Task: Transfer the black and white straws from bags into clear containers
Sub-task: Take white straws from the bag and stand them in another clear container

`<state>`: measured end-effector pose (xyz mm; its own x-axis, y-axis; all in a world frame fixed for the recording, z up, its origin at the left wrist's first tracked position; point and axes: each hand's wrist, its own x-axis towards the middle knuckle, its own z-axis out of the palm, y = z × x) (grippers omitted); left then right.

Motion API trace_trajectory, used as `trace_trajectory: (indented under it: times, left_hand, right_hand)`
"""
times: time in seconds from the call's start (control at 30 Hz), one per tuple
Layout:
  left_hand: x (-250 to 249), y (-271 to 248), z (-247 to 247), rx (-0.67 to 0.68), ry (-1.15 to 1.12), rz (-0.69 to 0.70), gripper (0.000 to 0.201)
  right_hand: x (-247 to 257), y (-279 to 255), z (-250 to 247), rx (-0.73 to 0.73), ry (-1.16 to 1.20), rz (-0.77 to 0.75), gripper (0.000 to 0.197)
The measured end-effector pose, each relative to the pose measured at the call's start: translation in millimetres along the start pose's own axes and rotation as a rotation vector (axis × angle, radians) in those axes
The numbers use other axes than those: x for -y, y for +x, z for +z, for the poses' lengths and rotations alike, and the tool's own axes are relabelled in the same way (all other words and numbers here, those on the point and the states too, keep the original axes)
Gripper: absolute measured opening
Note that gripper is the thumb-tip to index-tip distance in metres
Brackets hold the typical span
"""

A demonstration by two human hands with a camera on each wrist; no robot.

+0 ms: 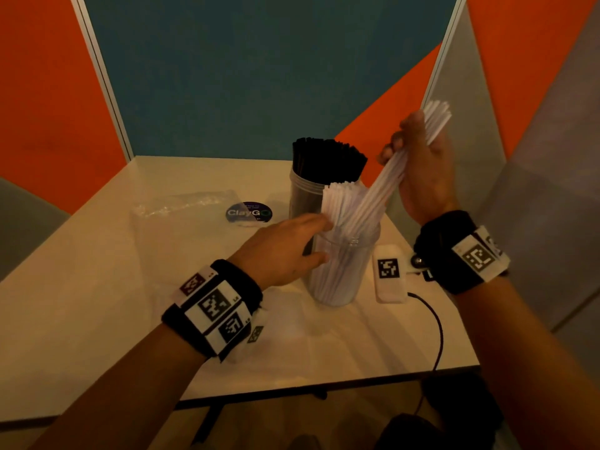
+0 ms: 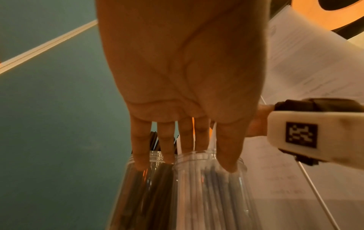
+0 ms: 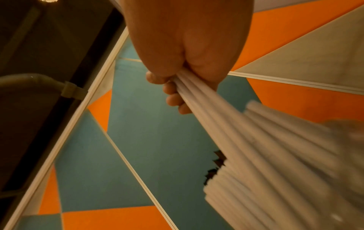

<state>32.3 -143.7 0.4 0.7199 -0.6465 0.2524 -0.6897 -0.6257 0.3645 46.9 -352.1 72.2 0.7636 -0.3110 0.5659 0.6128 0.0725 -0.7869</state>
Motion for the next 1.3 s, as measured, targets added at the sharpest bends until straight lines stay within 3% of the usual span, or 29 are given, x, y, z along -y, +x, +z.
trace_trajectory:
  times: [0.2,0.27,0.33,0.43,0.53,0.6,0.67,0.7,0.8,0.93,1.0,1.1,1.17,1.3]
  left_hand:
    - [1,-1,4,0.008,-0.006,-0.002,0.056]
    - [2,-1,3,0.000,-0.032,0.010,0.055]
    - [2,2,1,-0.065,-0.074,0.022,0.050]
    - [-5,10,-4,-0.250,-0.176,0.005,0.048]
    - [-16,23,-4,-0.312,-0.313,-0.044,0.076]
    - [-20,32,-2,-0.261,-0.393,-0.081,0.101]
    - [-24,41,3,-0.197,-0.449,-0.099,0.114]
    - [-26,45,6,-0.175,-0.463,-0.110,0.117]
    - [-27,56,13,-0.199,-0.515,-0.135,0.116]
    - [-23,64,19,-0.258,-0.584,-0.133,0.110]
    - [-22,67,22,-0.257,-0.576,-0.127,0.109]
    - [-20,68,25,-0.260,-0.605,-0.139,0.106]
    - [-18,69,28,-0.272,-0.625,-0.141,0.107]
    - [-16,73,31,-0.306,-0.661,-0.136,0.100]
  right_hand:
    - [-13,-27,7,0.078,-0.436,0.004,0.032]
    - [-18,-35,7,0.145,-0.470,0.038,0.022]
    - [-20,-40,6,0.172,-0.441,0.070,0.016]
    - [-20,-42,1,0.089,-0.394,0.057,0.042]
    - [-16,-45,-2,0.111,-0.431,-0.023,0.048]
    - [-18,-46,-3,0.239,-0.570,-0.008,0.032]
    - [-24,-49,-5,0.373,-0.682,0.080,0.028]
    - [-26,-52,-6,0.384,-0.680,0.106,0.030]
    - [-28,-54,-12,0.234,-0.509,0.112,0.042]
    - [-34,-60,-16,0.270,-0.397,0.122,0.072]
    - [-33,-60,-17,0.269,-0.402,0.085,0.070]
    - [-29,-61,-14,0.315,-0.577,0.100,0.042]
    - [-30,-62,-16,0.255,-0.560,0.130,0.038]
    - [-36,-65,-16,0.176,-0.327,0.302,0.067]
